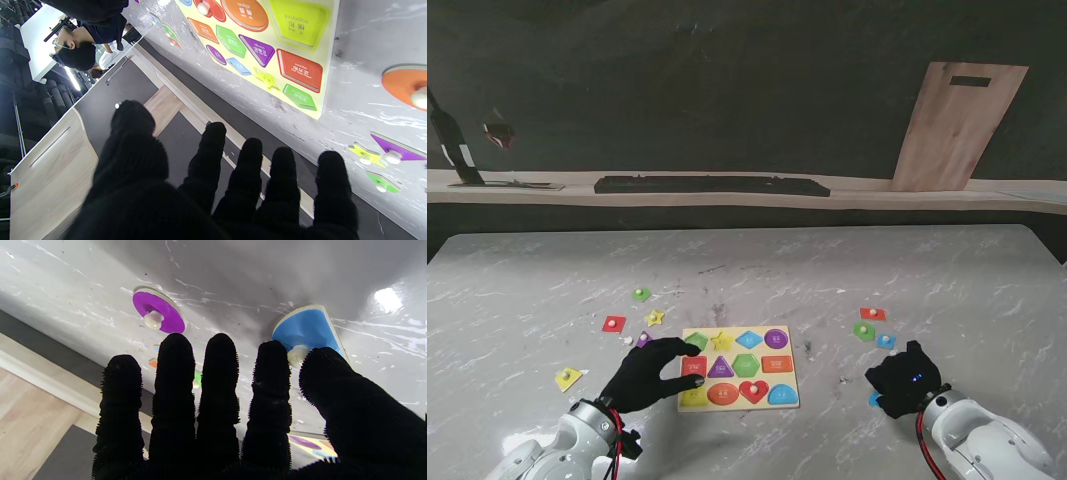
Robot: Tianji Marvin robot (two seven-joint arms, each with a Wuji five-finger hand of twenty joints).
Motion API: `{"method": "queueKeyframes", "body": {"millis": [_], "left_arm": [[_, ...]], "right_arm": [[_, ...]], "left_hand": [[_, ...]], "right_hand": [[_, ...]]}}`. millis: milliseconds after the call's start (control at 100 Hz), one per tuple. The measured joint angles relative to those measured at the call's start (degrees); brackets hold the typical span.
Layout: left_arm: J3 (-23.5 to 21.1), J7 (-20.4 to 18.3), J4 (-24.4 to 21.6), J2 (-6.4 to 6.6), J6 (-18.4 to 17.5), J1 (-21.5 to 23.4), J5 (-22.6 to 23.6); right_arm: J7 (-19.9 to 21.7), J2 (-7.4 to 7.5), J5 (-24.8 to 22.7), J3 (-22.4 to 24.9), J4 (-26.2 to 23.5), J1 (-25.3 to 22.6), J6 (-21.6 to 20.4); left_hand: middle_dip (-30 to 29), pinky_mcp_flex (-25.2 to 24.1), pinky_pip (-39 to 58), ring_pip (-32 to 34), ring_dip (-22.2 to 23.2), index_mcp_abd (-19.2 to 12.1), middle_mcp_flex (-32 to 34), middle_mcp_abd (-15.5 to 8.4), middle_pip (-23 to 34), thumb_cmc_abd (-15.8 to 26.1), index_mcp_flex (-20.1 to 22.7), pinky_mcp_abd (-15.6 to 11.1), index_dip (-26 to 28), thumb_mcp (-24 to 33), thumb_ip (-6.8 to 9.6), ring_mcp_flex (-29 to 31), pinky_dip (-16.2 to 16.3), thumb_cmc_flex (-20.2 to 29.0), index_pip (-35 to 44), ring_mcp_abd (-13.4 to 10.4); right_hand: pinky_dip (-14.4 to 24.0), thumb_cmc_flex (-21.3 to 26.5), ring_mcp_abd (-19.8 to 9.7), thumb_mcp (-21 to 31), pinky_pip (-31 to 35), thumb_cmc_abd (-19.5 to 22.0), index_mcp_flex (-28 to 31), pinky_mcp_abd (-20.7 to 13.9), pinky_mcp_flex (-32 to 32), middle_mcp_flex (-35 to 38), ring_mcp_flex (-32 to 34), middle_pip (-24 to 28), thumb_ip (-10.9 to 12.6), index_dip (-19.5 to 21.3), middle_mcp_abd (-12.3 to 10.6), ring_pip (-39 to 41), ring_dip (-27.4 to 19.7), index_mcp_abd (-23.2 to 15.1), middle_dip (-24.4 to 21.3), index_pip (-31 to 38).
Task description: Fit puzzle pieces into a puzzle board
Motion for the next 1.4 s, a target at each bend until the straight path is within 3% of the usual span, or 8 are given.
{"method": "queueKeyframes", "body": {"millis": [250, 470, 570, 660, 950, 1200, 1400], "left_arm": [[0.0, 0.0, 0.0, 0.00, 0.0, 0.0, 0.0], [0.0, 0.2, 0.0, -0.01, -0.1, 0.0, 0.0], [0.0, 0.2, 0.0, -0.02, -0.1, 0.0, 0.0], [0.0, 0.2, 0.0, -0.02, -0.1, 0.0, 0.0], [0.0, 0.1, 0.0, -0.01, -0.2, 0.1, -0.1], [0.1, -0.1, 0.1, 0.00, -0.2, 0.0, -0.5], [0.1, -0.1, 0.2, 0.00, -0.3, 0.0, -0.5]], "right_arm": [[-0.2, 0.13, 0.1, -0.4, 0.5, 0.6, -0.6], [-3.4, -0.07, 2.5, 0.4, 0.9, -0.2, -0.9], [-5.6, -0.23, 4.7, 0.4, 1.1, -0.3, -0.8], [-8.0, -0.35, 4.7, 0.3, 1.5, 0.0, -0.8], [-8.0, -0.39, 7.4, -2.5, 1.6, 2.2, -1.3], [-4.4, -0.57, 14.4, -10.2, 1.8, 7.6, -0.9], [-1.7, -1.10, 16.7, -16.0, 1.8, 11.9, 0.2]], "left_hand": [[0.0, 0.0, 0.0, 0.0, 0.0, 0.0, 0.0, 0.0, 0.0, 0.0, 0.0, 0.0, 0.0, 0.0, 0.00, 0.0, 0.0, 0.0, 0.0, 0.0], [0.0, 0.0, -0.1, 0.0, 0.0, 0.0, 0.0, 0.0, 0.0, 0.0, 0.0, 0.0, 0.0, 0.0, 0.00, 0.0, 0.0, 0.0, 0.0, 0.0], [0.0, 0.0, -0.1, 0.0, 0.0, 0.0, 0.0, 0.0, 0.0, 0.0, 0.0, 0.0, 0.0, 0.0, 0.00, 0.0, 0.0, 0.0, 0.0, 0.0], [0.0, 0.0, -0.1, 0.0, 0.0, 0.0, 0.0, 0.0, -0.4, 0.0, 0.0, 0.0, 0.0, 0.0, 0.00, 0.0, 0.0, 0.0, 0.0, 0.0], [-0.1, -0.1, -0.1, 0.0, 0.0, 0.0, 0.0, 0.0, -0.5, 0.0, 0.0, 0.0, 0.0, 0.0, 0.00, -0.4, 0.0, 0.0, 0.0, 0.0], [-0.1, -0.1, -0.1, 0.0, 0.0, 0.0, 0.0, 0.0, -0.5, 0.0, 0.0, 0.0, 0.0, 0.0, 0.00, -0.4, 0.0, 0.0, 0.0, 0.0], [-0.1, -0.1, -0.1, 0.0, 0.0, 0.0, 0.0, 0.0, -0.5, 0.1, 0.0, 0.0, 0.0, 0.0, 0.00, -0.4, 0.0, 0.0, 0.0, 0.0]], "right_hand": [[0.2, -0.1, -0.3, 3.1, 0.0, -2.1, 2.3, -0.6, 1.6, 1.6, 2.4, 0.6, -0.5, -0.6, -0.1, 1.9, 0.7, 1.6, 0.0, 0.1], [1.5, 2.7, 0.3, 7.3, 0.1, -10.4, 9.5, 0.1, 7.3, 9.5, 10.2, 1.1, -0.8, -5.3, 2.2, 3.4, 0.7, 8.1, -0.7, 0.2], [1.9, 2.7, 0.4, 10.2, 0.7, -15.7, 12.0, 0.9, 10.3, 12.2, 13.6, 1.7, -0.7, -6.5, 2.5, 4.1, 0.6, 8.9, -1.2, 1.5], [2.3, 2.7, 0.4, 11.0, 1.3, -17.7, 13.0, 1.6, 11.7, 12.8, 14.4, 1.8, -0.1, -6.6, 2.5, 4.6, 0.6, 8.9, -1.4, 2.0], [2.5, 2.7, 0.4, 11.7, 1.6, -18.4, 13.5, 1.7, 12.7, 14.0, 15.7, 2.3, 0.3, -6.6, 2.5, 5.2, 0.6, 8.9, -1.4, 2.2], [3.0, 2.7, 0.4, 12.6, 2.2, -19.8, 14.2, 2.9, 13.2, 15.1, 16.5, 2.4, 1.0, -6.7, 2.6, 5.5, 0.6, 9.3, -1.9, 2.2], [3.0, 2.7, 0.5, 13.0, 2.7, -19.8, 14.2, 3.1, 13.3, 15.1, 16.8, 2.4, 1.0, -6.7, 2.6, 5.6, 0.6, 9.6, -2.0, 2.2]]}}
